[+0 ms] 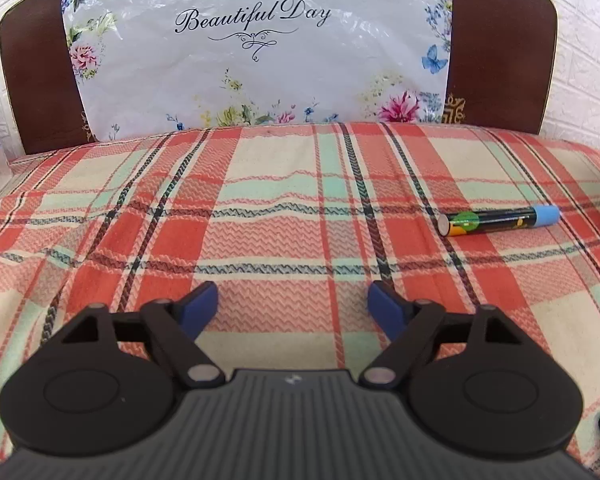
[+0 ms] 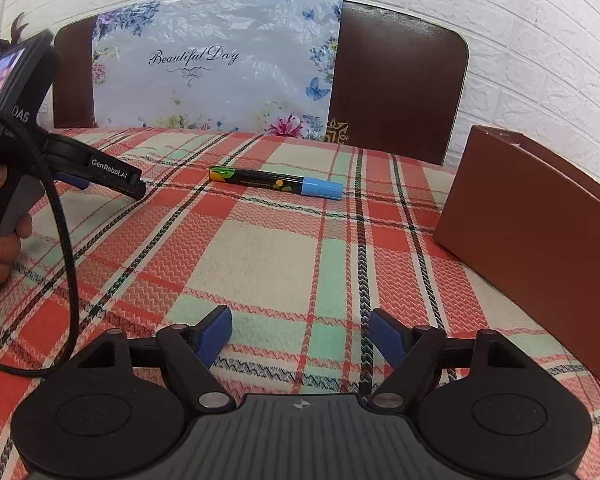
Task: Organize objects
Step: 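Move both grippers back over the table toward the marker, then grasp the blue-capped marker by its cap with the right gripper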
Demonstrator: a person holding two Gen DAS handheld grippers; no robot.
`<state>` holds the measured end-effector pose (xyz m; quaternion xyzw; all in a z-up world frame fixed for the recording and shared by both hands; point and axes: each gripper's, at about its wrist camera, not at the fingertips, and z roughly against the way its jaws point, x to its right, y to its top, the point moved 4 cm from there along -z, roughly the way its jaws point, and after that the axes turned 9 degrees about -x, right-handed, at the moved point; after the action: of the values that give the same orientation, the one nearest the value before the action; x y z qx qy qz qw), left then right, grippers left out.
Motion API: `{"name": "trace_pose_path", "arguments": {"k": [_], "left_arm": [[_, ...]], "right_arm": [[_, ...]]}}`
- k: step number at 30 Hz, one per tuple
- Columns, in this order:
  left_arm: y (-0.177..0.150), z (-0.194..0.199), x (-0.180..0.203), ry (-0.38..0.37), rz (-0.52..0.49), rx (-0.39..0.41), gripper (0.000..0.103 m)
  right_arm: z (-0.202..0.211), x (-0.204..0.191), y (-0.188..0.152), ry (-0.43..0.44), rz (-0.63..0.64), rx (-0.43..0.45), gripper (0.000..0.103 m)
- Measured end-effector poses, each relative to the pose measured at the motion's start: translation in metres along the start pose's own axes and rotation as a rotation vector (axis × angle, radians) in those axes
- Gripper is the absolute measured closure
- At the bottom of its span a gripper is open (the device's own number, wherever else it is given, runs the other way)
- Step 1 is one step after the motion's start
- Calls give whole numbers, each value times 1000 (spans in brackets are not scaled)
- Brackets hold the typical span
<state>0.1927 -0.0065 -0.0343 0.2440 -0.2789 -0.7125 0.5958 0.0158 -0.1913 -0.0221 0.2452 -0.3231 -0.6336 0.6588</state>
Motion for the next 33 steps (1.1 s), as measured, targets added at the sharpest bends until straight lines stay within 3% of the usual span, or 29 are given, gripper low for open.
{"name": "trace_pose_path", "arguments": {"k": [3,15,33], "left_arm": [[1,-3,-2,-6,8,11,12],[0,-3,-2,-7,10,30,12],[-1,-5,-4,-19,26,36,7]], "right_arm": [[-6,2,4,13,-21,-9,24],[-23,7,16,39,-36,-16,18],[-104,14,98,26,123,44,4]]}}
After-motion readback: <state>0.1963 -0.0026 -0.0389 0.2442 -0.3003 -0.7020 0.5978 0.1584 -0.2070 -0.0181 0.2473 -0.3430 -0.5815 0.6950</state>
